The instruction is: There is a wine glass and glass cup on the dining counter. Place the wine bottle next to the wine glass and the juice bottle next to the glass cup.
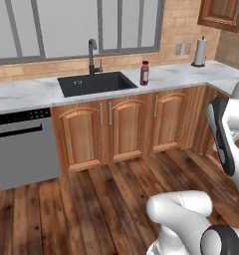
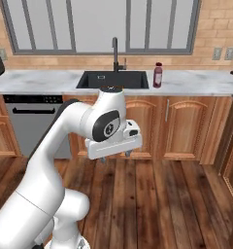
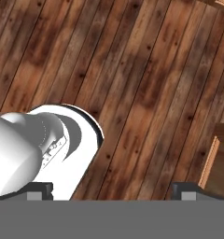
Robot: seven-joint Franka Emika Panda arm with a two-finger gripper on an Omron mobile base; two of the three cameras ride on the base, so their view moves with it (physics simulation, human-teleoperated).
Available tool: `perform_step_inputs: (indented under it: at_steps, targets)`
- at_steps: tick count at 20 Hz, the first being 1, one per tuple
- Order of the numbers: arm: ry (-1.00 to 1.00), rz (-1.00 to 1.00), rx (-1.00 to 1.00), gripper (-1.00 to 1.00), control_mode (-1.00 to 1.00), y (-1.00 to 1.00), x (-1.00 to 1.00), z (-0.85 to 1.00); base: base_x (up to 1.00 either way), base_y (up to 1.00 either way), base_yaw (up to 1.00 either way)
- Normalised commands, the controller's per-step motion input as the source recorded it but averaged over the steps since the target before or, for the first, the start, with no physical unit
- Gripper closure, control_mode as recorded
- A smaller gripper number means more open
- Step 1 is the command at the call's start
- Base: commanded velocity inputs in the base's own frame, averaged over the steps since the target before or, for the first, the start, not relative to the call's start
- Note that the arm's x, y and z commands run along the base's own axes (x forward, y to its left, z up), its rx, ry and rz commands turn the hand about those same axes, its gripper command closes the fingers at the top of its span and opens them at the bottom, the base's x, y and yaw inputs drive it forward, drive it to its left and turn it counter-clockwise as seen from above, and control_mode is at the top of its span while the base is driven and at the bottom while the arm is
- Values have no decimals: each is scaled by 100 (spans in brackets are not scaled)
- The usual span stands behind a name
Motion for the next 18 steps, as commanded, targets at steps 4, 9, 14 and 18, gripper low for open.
perform_step_inputs:
  at_steps: [4, 9, 14, 18]
  targets:
    - [0, 0, 0, -100, 100, 0, 0, 0, 84, -36, 4]
    - [0, 0, 0, -100, 100, 0, 0, 0, 76, -43, 4]
    - [0, 0, 0, -100, 100, 0, 0, 0, 61, -51, 3]
    - [0, 0, 0, -100, 100, 0, 0, 0, 58, -52, 2]
